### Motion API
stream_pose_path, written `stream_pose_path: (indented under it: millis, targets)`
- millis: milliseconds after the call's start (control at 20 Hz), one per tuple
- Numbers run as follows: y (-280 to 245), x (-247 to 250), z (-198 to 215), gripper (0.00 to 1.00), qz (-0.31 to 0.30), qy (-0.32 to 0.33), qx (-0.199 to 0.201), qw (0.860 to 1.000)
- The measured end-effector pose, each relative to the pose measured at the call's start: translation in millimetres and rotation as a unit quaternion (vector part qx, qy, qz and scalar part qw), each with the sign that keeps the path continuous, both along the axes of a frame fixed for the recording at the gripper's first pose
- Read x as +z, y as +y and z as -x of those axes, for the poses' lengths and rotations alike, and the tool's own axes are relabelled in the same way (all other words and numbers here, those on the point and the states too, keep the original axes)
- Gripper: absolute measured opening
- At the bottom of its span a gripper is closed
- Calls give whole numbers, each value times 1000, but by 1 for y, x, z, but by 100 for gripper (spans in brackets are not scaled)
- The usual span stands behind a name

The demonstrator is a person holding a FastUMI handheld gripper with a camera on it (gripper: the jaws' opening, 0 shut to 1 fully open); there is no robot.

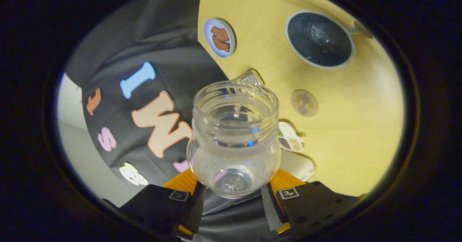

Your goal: Take the bottle from table, then pour the juice into the cup, finally place the bottle on the coaster

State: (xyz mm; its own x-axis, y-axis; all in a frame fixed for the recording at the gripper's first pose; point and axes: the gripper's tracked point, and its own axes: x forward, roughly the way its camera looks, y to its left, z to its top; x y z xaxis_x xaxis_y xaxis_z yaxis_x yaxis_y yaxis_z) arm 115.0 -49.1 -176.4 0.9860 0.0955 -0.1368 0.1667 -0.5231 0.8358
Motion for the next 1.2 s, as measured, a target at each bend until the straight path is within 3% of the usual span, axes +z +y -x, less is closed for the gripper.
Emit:
stream_pose_path:
  millis: [150,300,500,750,900,1100,1200]
  targets:
    - [24,-39,18,75,103,62,50,991]
    - [40,-62,34,75,208,103,88,969]
    - [56,-83,54,75,360,153,155,907]
    - [67,-80,40,75,474,172,177,845]
    - [64,-78,32,75,553,191,189,789]
    - [50,-75,14,75,661,222,203,687]
    - [47,-73,-2,75,696,231,199,650]
